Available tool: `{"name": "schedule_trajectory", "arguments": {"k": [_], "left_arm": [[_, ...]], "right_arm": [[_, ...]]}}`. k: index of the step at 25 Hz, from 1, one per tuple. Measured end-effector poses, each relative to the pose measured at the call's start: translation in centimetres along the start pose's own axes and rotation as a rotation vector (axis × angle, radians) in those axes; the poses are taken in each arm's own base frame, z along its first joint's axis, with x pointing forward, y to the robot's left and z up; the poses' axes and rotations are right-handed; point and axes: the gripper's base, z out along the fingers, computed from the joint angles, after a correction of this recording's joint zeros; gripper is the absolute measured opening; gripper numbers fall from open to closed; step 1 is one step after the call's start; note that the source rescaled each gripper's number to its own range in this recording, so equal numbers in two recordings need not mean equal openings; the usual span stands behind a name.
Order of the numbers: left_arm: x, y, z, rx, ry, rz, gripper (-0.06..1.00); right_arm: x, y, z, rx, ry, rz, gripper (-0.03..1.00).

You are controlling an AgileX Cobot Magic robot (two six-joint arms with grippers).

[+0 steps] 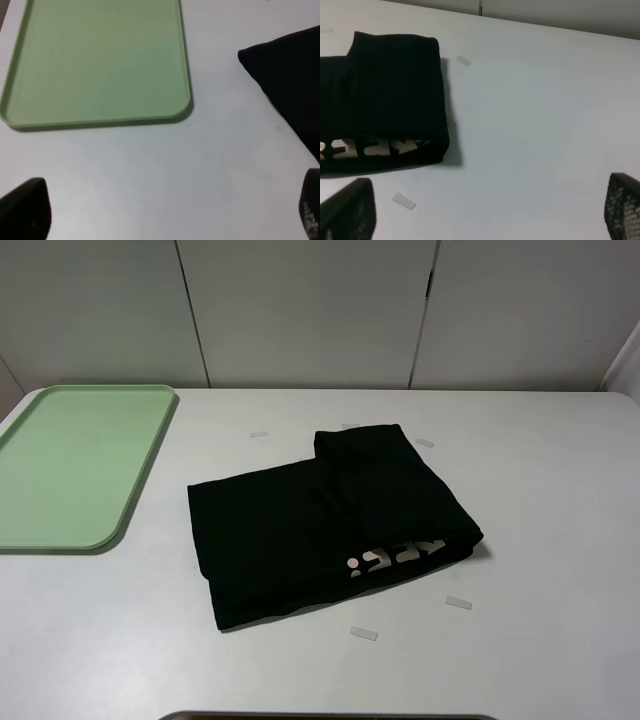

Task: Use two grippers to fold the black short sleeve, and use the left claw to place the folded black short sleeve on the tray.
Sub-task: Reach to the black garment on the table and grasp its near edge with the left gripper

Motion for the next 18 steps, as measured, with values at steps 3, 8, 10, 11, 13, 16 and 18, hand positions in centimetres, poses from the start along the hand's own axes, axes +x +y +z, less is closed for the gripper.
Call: {"name": "schedule_trajectory", "arguments": {"k": [3, 8, 10, 11, 13, 16, 18], "left_arm": [[0.0, 0.0, 0.0, 0.0, 0.0, 0.0, 1.0], [0.0, 0.0, 0.0, 0.0, 0.0, 0.0, 1.0], [0.0, 0.0, 0.0, 0.0, 0.0, 0.0, 1.0], [0.0, 0.0, 0.0, 0.0, 0.0, 0.0, 1.0], [0.0, 0.0, 0.0, 0.0, 0.0, 0.0, 1.0], [0.0, 0.0, 0.0, 0.0, 0.0, 0.0, 1.0], [0.0, -0.09, 0.0, 0.01, 0.0, -0.004, 1.0]], "right_arm": [[0.0, 0.0, 0.0, 0.0, 0.0, 0.0, 1.0], [0.0, 0.0, 0.0, 0.0, 0.0, 0.0, 1.0], [0.0, 0.0, 0.0, 0.0, 0.0, 0.0, 1.0], [0.0, 0.0, 0.0, 0.0, 0.0, 0.0, 1.0], [0.0, 0.0, 0.0, 0.0, 0.0, 0.0, 1.0], [0.0, 0.0, 0.0, 0.0, 0.0, 0.0, 1.0], [0.0, 0.0, 0.0, 0.0, 0.0, 0.0, 1.0]]}}
